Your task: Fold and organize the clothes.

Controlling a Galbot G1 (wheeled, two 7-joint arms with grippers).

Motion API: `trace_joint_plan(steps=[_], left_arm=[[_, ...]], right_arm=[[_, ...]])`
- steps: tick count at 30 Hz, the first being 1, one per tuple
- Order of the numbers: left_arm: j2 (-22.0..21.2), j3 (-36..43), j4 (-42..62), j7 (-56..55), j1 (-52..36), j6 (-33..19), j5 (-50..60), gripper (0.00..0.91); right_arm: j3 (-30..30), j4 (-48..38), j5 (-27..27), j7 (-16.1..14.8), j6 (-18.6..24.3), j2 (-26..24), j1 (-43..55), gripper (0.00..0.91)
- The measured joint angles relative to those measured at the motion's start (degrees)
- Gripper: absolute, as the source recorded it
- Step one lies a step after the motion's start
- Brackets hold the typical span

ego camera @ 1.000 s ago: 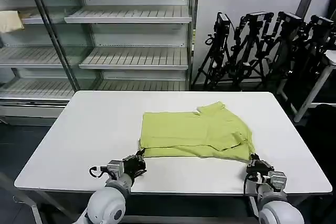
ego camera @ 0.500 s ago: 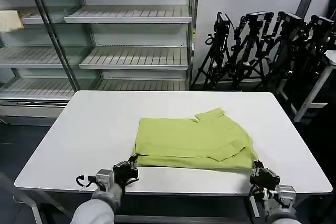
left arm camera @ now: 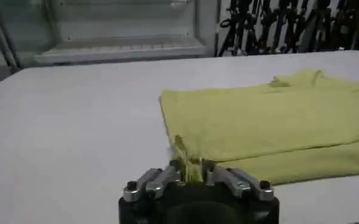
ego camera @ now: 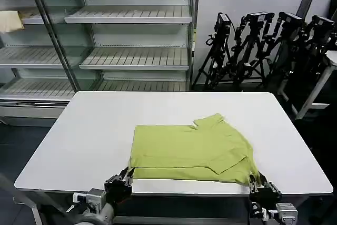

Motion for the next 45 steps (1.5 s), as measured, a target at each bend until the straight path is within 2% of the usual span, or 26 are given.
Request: trace_joint_plan(steps=[7,14,29,36,45], left_arm=[[1.16,-2.3,-2.76,-1.01,-0.03,-0.01,-1.35,0.907],[0.81,-1.14,-0.5,-2.49,-5.97,0.02,-5.5,0.907],[-0.67,9.92,16.47,-6.02,-27.41,0.15,-11.0,0.907],[-1.67,14.36,25.42,-6.71,-36.37,0.15,-12.89,0.907],[-3.84,18.33,35.89,-6.65,-44.53,0.18,-14.67,0.907]], right_arm=[[0.79,0.41,2.73,1.27,-0.74,-2.41,3.72,0.907],[-2.36,-5.17,7.09,3.6,-1.87,-5.24,13.88,0.907],[-16.1,-25.96,14.52,8.56,-2.68,-6.6,39.07,0.907],[-21.29,-35.65,16.53,9.6,-2.79,-5.33,47.83,0.907],[-25.18,-46.15,19.28,10.58,-2.92,-4.5,56.22,0.907]])
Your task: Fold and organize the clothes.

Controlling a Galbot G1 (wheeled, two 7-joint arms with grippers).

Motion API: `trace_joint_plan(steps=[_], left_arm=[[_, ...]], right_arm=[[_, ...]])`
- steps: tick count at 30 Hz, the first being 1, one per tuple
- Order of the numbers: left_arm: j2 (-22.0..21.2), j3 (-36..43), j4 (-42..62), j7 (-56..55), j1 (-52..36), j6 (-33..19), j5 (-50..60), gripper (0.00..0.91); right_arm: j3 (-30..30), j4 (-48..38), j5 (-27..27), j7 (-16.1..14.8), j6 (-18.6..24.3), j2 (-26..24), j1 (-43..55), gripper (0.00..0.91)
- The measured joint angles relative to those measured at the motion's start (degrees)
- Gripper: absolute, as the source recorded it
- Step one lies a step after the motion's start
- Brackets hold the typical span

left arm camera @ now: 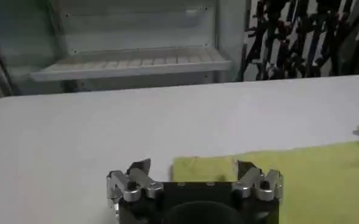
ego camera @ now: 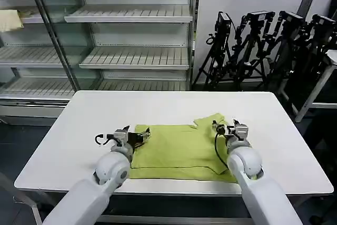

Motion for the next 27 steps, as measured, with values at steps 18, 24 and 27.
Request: trace_joint_plan(steps=[18,24,27], left_arm=[[0.86,3.21,4.92,1.23,-3.48,-0.22,-3.9,0.01],[1.33,3.27,4.38,1.55,-3.01,-0.23,-4.33,0.01],[1.5,3.12,3.96,1.81,-2.65,-0.23,-4.64,0.01]], right_arm=[[-2.34,-12.15,9.47,1.96,0.03,1.28,8.46,0.0],[-3.14,-12.75,12.75,1.99,0.08,0.77,8.8,0.0],[-3.59,-12.75,13.85,1.9,0.09,0.66,8.72,0.0]])
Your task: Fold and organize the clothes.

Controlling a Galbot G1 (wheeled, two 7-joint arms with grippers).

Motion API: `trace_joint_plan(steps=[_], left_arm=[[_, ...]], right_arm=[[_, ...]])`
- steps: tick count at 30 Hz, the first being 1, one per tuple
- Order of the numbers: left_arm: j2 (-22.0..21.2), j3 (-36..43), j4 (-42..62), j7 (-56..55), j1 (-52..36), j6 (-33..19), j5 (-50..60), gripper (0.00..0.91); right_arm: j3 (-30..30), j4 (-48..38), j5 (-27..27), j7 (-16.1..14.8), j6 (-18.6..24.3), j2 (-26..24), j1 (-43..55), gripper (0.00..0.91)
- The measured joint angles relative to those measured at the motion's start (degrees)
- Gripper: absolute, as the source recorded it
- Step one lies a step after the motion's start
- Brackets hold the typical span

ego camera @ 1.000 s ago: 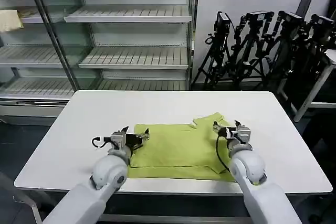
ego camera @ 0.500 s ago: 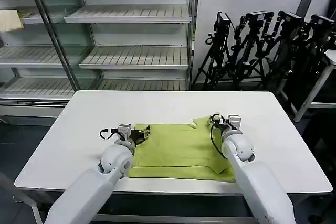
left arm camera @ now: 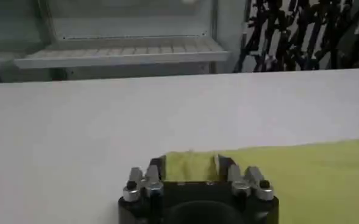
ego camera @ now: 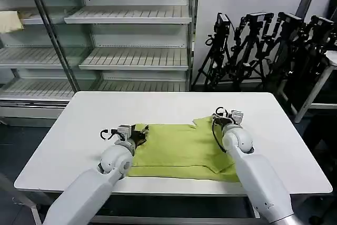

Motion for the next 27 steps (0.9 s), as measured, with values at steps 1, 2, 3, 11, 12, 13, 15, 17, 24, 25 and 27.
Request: trace_joint_plan(steps=[1,2,3,11,12,13,15,17,24,25,27], left_arm=[[0.06,-0.06,-0.11,0.08,0.09,0.0,-0.07,0.01],[0.11,-0.11,-0.23,0.17,0.2,0.0,-0.14,0.01],[0.16,-0.17,-0.34,0.26,0.32,0.0,-0.22,0.01],[0.84,-0.97,-1.46,1.03,1.41,0.0,-0.22,0.01],[0.92,-1.06,-1.61,1.12,1.51,0.0,-0.14,0.01],[1.06,-1.16,-1.82,1.22,1.59,0.01,-0.1,0.01],[1.16,-1.39,-2.19,1.49,1.69,0.02,-0.07,0.01],[1.37,-1.73,-2.62,1.8,1.72,0.09,-0.06,0.01],[2.26,-3.26,-4.47,2.38,2.29,0.36,-0.08,0.01],[2.39,-3.5,-4.87,2.37,2.43,0.35,0.02,0.01],[2.79,-4.04,-5.86,2.37,2.88,0.32,0.17,0.01]], right_arm=[[-0.13,0.02,0.3,-0.05,0.01,0.0,-0.06,0.0],[-0.18,0.04,0.58,-0.1,0.01,0.03,-0.11,0.0],[-0.24,0.1,0.92,-0.18,0.01,0.06,-0.17,0.0],[-0.07,0.86,2.95,-1.09,0.15,0.38,-0.62,0.0],[-0.01,1.01,3.11,-1.21,0.28,0.36,-0.68,0.0],[0.04,1.19,3.16,-1.35,0.45,0.31,-0.75,0.0],[-0.06,1.65,3.18,-1.76,1.0,0.16,-0.9,0.0],[-0.1,2.12,3.14,-2.11,1.53,-0.01,-0.95,0.0],[0.63,5.54,2.52,-3.56,3.76,-1.0,-1.49,0.0],[0.8,6.21,2.43,-3.74,4.0,-1.16,-1.66,0.0],[1.15,7.66,2.35,-4.07,4.36,-1.56,-2.04,0.0]])
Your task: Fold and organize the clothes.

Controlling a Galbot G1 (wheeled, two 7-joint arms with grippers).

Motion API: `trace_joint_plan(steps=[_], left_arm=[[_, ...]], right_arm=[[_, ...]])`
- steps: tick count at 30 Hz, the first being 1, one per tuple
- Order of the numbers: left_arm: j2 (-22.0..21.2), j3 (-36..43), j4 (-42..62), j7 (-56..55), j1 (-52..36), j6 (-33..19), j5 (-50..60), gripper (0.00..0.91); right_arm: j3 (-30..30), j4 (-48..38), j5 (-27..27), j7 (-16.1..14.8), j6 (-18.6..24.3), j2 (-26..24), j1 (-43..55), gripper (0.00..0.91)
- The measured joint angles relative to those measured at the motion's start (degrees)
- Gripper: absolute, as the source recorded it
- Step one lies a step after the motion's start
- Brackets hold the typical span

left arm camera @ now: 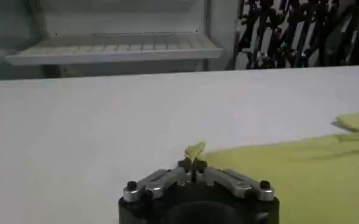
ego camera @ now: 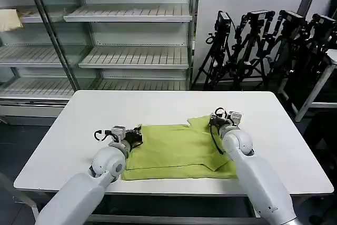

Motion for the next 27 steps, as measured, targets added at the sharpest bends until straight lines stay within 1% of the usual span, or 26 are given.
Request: trace_joint_plan(steps=[12,17,27], left_arm=[[2.89,-3.74,-7.41,0.71,4.19,-0.21,0.5,0.01],[4.6,-5.41,-11.0,1.52,7.25,-0.27,1.66,0.01],[6.82,-7.97,-18.55,2.97,15.35,-0.32,5.95,0.01]], right_arm=[[3.66,11.38,-1.47,-1.39,0.31,-3.2,-6.0,0.0],[6.34,17.38,-2.44,-2.48,0.09,-4.55,-11.11,0.0],[12.0,27.5,-5.23,-4.6,-0.13,-4.8,-23.1,0.0]])
